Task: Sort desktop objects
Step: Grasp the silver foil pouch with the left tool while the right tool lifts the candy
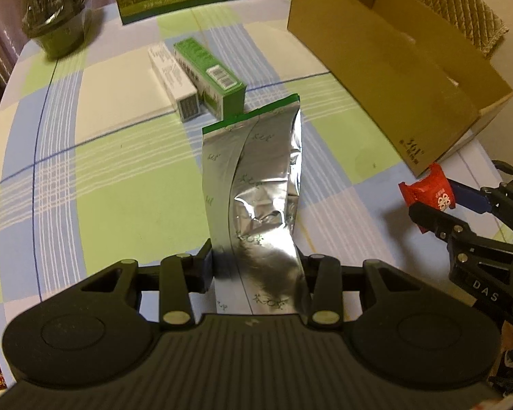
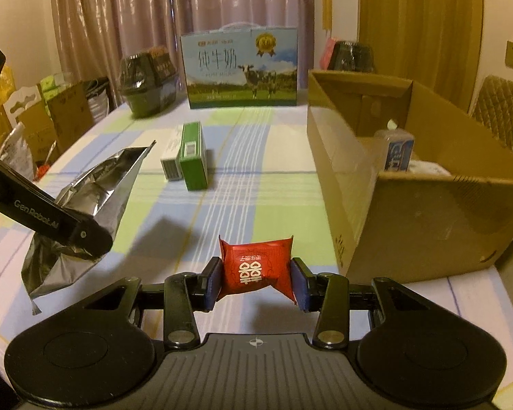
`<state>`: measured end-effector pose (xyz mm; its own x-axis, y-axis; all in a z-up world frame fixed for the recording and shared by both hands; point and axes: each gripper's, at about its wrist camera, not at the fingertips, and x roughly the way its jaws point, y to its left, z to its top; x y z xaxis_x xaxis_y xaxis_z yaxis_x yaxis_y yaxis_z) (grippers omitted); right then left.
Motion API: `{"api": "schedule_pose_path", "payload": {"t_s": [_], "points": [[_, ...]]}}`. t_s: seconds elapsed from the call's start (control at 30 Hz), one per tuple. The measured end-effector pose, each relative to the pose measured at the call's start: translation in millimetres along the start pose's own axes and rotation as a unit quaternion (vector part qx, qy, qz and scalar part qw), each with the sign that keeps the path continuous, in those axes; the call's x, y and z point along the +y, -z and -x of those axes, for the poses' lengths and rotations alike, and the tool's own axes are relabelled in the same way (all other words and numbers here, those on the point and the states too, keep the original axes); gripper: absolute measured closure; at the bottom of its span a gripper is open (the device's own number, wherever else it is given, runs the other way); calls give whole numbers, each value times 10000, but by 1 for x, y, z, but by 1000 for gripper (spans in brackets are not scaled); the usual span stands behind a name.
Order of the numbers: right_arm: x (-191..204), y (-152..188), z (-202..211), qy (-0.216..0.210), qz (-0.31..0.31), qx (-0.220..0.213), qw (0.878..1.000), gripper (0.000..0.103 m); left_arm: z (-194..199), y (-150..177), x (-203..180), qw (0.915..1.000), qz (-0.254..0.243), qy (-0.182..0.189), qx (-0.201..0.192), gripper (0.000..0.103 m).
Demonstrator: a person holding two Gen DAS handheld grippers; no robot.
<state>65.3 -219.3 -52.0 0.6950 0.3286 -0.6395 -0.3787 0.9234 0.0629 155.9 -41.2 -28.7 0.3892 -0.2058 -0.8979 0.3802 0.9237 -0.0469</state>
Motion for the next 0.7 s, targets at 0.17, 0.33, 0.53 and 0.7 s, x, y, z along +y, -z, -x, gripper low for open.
{"api": "schedule_pose_path", "payload": {"t_s": [0.17, 0.33, 0.53, 0.7], "points": [[-4, -8, 16, 18, -46, -183, 9998, 63, 16, -7, -11, 9999, -74, 8, -144, 68], [-11, -16, 30, 59, -103, -344, 9993, 63, 30, -13, -24, 9996, -109, 42, -267, 68], [-20, -24, 43, 115, -169, -529, 9984, 63, 43, -21, -43, 9990, -199, 120, -390, 68], [-31, -32, 54, 201, -243, -697, 9971, 63, 51, -30, -59, 9982, -235, 235, -492, 68]]}}
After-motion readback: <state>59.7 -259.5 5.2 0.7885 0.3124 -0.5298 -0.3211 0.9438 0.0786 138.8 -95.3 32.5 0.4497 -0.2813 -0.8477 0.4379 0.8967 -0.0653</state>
